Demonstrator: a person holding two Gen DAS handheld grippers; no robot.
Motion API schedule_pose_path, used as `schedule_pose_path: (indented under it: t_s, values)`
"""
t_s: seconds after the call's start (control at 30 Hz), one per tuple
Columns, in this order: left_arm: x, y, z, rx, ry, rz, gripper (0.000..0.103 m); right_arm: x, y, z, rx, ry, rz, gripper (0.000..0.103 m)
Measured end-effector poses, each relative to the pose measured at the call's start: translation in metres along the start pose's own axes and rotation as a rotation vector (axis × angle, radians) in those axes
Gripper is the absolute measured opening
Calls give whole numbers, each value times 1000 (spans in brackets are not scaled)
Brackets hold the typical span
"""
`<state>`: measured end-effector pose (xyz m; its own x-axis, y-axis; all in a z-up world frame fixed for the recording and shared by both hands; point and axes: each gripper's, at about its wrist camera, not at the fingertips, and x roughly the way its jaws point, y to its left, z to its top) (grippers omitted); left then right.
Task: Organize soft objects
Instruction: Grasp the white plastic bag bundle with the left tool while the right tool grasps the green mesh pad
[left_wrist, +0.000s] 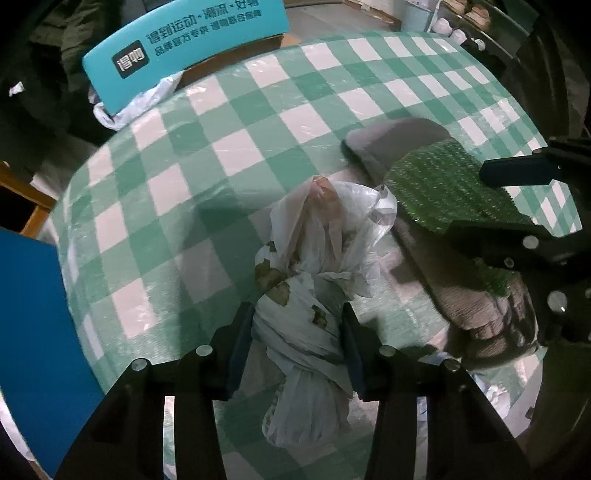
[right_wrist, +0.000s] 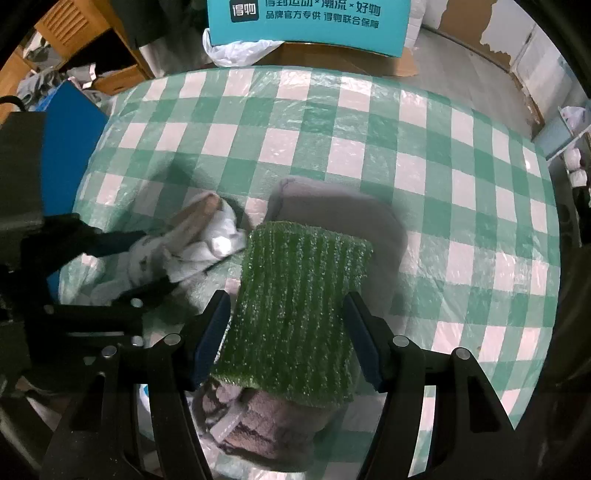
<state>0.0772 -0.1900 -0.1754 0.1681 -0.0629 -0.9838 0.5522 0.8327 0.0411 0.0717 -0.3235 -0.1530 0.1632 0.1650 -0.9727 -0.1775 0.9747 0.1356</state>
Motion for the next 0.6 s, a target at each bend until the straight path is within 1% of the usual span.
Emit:
schedule_pose_path:
  t_s: [0.13, 0.27, 0.33, 0.37, 0.4, 0.43, 0.47, 0.53, 0.57, 0.6]
  values:
    - [0, 7, 0, -15, 10, -4, 46, 5, 5, 1, -10, 11, -32, 64]
    - [-1, 8, 1, -7, 15, -1, 46, 10, 10, 0, -36, 16, -62, 64]
    - [-1, 7, 1, -5, 16, -2, 46, 9, 10, 0, -37, 9, -65, 54]
    - [-1, 7, 2, -3, 15, -2, 46, 8, 9, 0, -35, 9, -55, 40]
    - [-1, 7, 3, -2, 13, -2, 47, 7, 8, 0, -30, 9, -41, 29]
    - [-1, 7, 3, -1, 12, -2, 47, 5, 7, 0, -28, 6, -33, 25]
    - [-1, 7, 3, -2, 11, -3, 47, 4, 6, 0, -32, 4, -32, 16]
    - [-3, 6, 2, -6, 12, -5, 47, 3, 5, 0, -35, 0, -30, 13]
    - [-3, 6, 1, -7, 13, -6, 47, 2, 3, 0, -29, -4, -27, 8]
    - [-4, 7, 1, -8, 14, -5, 47, 1, 2, 0, -27, -8, -28, 8]
